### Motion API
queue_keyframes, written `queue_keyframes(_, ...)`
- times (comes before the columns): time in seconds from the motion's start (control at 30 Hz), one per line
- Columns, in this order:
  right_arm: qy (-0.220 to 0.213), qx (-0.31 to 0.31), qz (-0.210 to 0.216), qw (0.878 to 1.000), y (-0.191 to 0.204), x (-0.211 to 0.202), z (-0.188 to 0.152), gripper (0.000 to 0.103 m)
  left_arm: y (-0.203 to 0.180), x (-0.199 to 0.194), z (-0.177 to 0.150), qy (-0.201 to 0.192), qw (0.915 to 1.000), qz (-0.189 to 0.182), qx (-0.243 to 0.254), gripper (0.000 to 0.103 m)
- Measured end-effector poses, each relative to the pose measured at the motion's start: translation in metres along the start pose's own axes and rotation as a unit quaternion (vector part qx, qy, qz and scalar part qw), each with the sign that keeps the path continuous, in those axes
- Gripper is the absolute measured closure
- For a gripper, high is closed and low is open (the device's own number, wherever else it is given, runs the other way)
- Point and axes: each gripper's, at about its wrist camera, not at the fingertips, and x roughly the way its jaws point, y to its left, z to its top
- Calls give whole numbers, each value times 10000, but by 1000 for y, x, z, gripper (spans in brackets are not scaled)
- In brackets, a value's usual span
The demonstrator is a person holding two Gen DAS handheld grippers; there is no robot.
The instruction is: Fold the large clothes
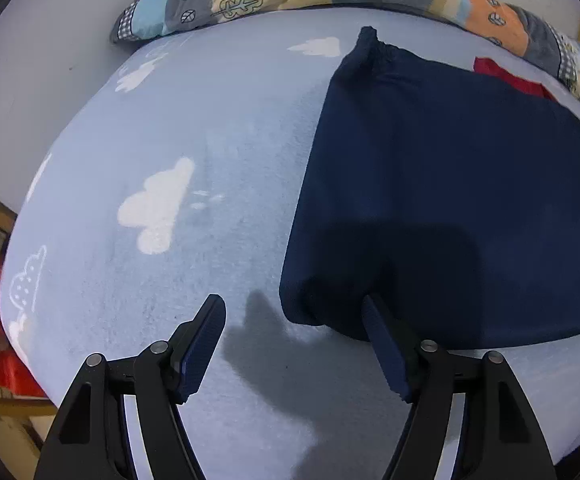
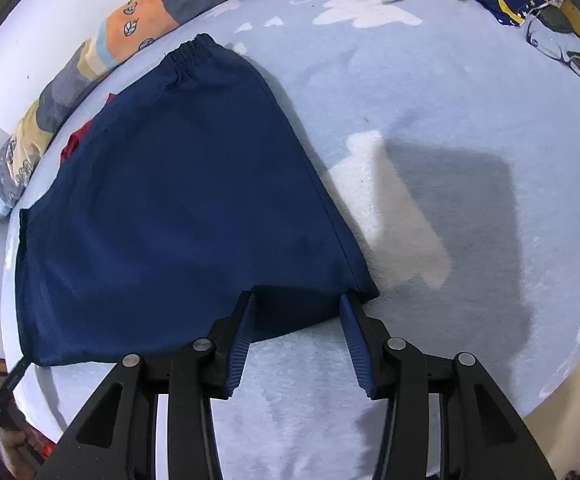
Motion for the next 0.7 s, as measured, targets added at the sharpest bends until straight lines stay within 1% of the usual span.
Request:
queue_keyframes(0.1, -1, -25, -21, 10000, -1, 0, 0, 57, 1, 1, 0, 19, 10000, 25, -1, 32)
queue_keyframes(0.17, -22, 12, 14, 10000, -4, -3, -1, 57, -2, -1, 5, -44, 10000, 2, -41, 33)
queue_keyframes(0.2, -69, 26, 22, 10000, -5, -5, -1, 57, 0, -5, 6, -140, 9998, -57, -101, 33)
queue_keyframes(0.3, -314, -61, -38, 9995, -2, -16, -1, 57, -15, -34, -2, -496, 9979, -325, -260, 33)
queue_keyframes(0.37, -371, -143, -149, 9991, 0, -17, 0, 57, -17, -38, -5, -582, 9970, -454, -222, 33)
queue_keyframes(0.5, -128, -49, -100, 9999, -2, -8, 1, 57, -28, -23, -7, -295, 9980, -546, 98, 33)
queue_keyframes(0.6, -64, -66, -151, 9998, -2, -5, 0, 57, -36, -10, -7, -29, 9980, -537, 324, 33)
queue_keyframes(0.7, -56, -86, -179, 9998, 0, -5, 0, 57, -42, -13, -5, -18, 9980, -455, 440, 32)
